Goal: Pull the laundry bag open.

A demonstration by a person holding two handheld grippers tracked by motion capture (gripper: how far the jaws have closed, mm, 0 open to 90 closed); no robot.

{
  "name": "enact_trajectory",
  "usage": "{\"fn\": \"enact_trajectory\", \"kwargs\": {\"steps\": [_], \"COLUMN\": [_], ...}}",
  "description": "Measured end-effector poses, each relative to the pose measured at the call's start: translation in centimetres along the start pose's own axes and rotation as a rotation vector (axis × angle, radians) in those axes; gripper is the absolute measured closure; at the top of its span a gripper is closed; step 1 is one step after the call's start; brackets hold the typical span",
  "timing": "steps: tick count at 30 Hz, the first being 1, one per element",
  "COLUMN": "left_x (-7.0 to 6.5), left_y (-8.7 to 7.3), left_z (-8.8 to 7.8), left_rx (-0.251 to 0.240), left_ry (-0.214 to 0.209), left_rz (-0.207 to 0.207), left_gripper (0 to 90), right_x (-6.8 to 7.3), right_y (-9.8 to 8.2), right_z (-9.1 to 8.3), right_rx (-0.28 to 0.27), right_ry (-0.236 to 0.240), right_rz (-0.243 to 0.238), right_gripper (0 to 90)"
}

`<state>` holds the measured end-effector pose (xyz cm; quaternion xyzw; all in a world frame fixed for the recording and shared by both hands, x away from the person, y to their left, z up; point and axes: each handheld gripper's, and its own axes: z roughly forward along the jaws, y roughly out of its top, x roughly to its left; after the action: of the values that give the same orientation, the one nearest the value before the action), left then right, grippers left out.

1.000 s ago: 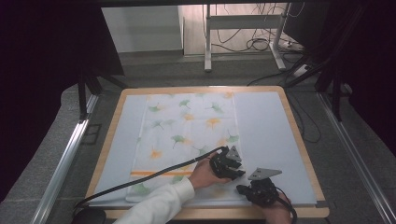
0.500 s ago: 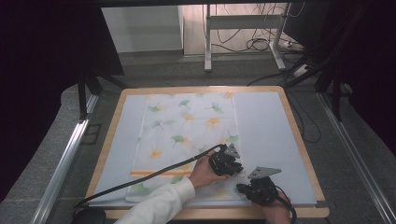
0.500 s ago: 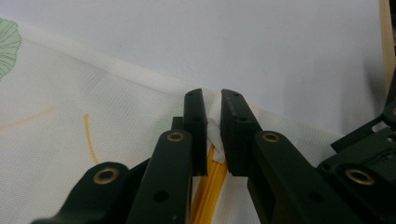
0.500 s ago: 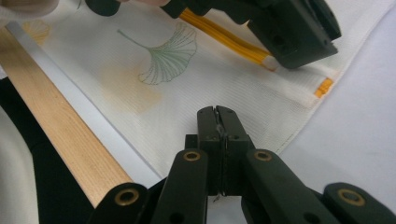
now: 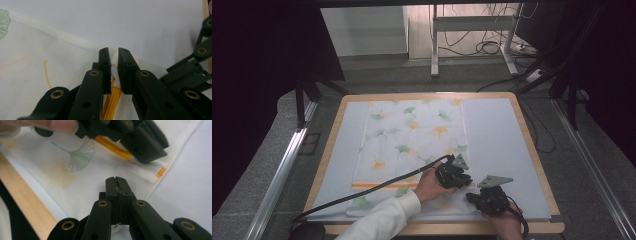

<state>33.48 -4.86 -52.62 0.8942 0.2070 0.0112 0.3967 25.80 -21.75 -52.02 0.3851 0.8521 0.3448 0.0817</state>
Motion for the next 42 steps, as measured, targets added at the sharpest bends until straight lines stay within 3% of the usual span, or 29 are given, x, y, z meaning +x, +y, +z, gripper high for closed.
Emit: {"fn": "enact_trajectory", "kwargs": {"steps": [7, 12, 21, 25, 34, 42], "left_x": [-0.1, -0.1, 0.2, 0.5, 0.1, 0.1], "left_y": [0.0, 0.0, -0.4, -0.5, -0.2, -0.3], "left_z": [0.0, -0.2, -0.4, -0.5, -0.9, -1.2], "left_rx": [-0.007, 0.008, -0.011, -0.025, -0.010, -0.014], "left_ry": [0.001, 0.004, -0.003, -0.033, -0.039, -0.042], "left_rz": [-0.003, 0.021, 0.022, -0.015, 0.021, 0.025], "left_gripper": [82.4, 83.3, 80.9, 79.3, 83.4, 83.4], "right_x": [-0.9, -1.5, -1.6, -1.6, -1.6, -1.6], "right_y": [0.7, 0.7, 0.6, 0.6, 0.6, 0.5], "right_z": [0.5, 0.5, 0.5, 0.5, 0.5, 0.4], "right_rx": [-0.002, -0.002, 0.000, -0.001, -0.003, -0.007], "right_ry": [-0.021, -0.008, -0.003, -0.003, -0.003, -0.003], "right_rz": [0.034, 0.071, 0.068, 0.067, 0.064, 0.066], "right_gripper": [89.2, 89.4, 89.5, 89.5, 89.4, 89.4]}}
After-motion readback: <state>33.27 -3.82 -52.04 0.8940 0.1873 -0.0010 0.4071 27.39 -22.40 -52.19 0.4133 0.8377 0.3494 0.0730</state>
